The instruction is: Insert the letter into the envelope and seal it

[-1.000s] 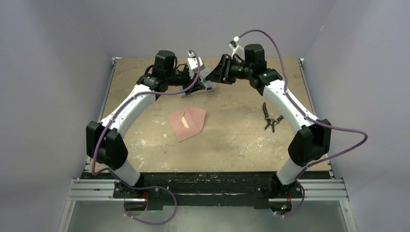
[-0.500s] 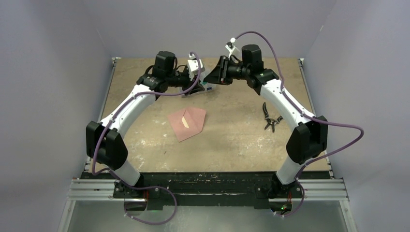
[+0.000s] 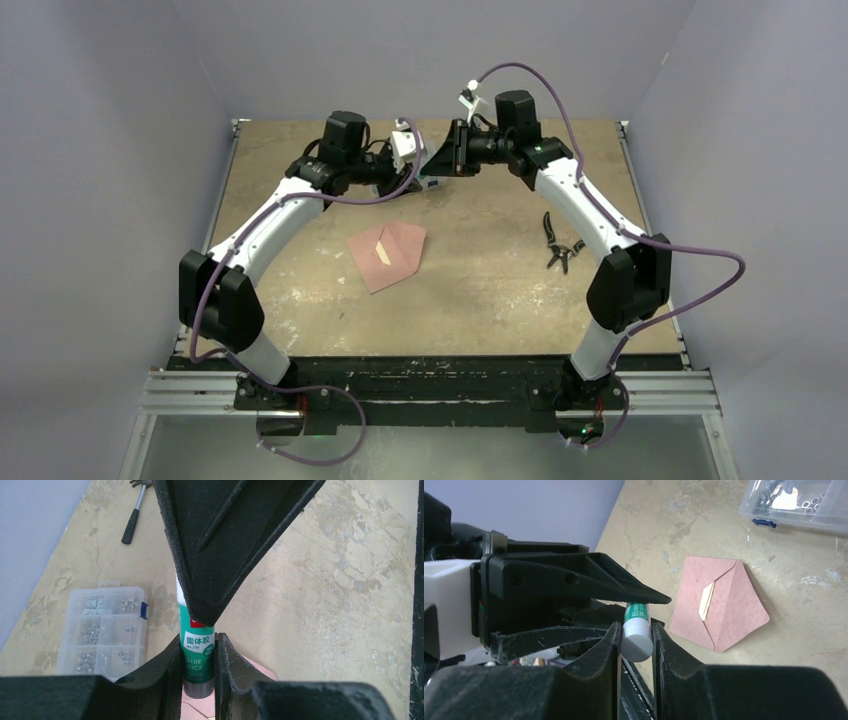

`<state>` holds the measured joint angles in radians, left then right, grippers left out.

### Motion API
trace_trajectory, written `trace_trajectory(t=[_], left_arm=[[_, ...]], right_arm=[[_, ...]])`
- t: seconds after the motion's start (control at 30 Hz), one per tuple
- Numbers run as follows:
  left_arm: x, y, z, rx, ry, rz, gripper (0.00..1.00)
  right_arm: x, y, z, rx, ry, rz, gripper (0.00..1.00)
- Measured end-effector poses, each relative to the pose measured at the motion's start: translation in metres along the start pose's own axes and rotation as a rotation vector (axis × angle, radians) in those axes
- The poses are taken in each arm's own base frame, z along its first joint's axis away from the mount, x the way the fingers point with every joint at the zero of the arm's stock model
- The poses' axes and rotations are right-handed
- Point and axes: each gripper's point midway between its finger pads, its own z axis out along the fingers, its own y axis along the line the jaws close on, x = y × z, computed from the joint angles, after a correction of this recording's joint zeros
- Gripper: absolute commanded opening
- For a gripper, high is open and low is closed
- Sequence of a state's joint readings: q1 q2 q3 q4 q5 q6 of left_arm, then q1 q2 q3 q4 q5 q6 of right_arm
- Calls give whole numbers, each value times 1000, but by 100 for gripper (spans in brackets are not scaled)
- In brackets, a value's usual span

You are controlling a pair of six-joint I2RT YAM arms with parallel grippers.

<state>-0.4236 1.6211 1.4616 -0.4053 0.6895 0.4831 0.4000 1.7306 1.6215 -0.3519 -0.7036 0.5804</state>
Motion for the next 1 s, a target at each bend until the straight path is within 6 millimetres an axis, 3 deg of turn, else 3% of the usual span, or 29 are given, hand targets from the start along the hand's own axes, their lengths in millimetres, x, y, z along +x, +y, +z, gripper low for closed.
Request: trace_trajectory(t=[0.73,0.8,0.87,1.0], left_arm=[[-6,-26,14,209,-120,35,0],[8,-30,11,228,-77,-6,0],[42,-42,6,269,5,-109,0],[79,-53,5,300,96,-215,0]], right_arm=[[10,-7,-32,-122,107,-285,0],[3,-11,-42,-115,84,-322,0],[-21,-16,-64,-85,5,-360,0],[-65,-10,-109,-45,-163,-420,0]])
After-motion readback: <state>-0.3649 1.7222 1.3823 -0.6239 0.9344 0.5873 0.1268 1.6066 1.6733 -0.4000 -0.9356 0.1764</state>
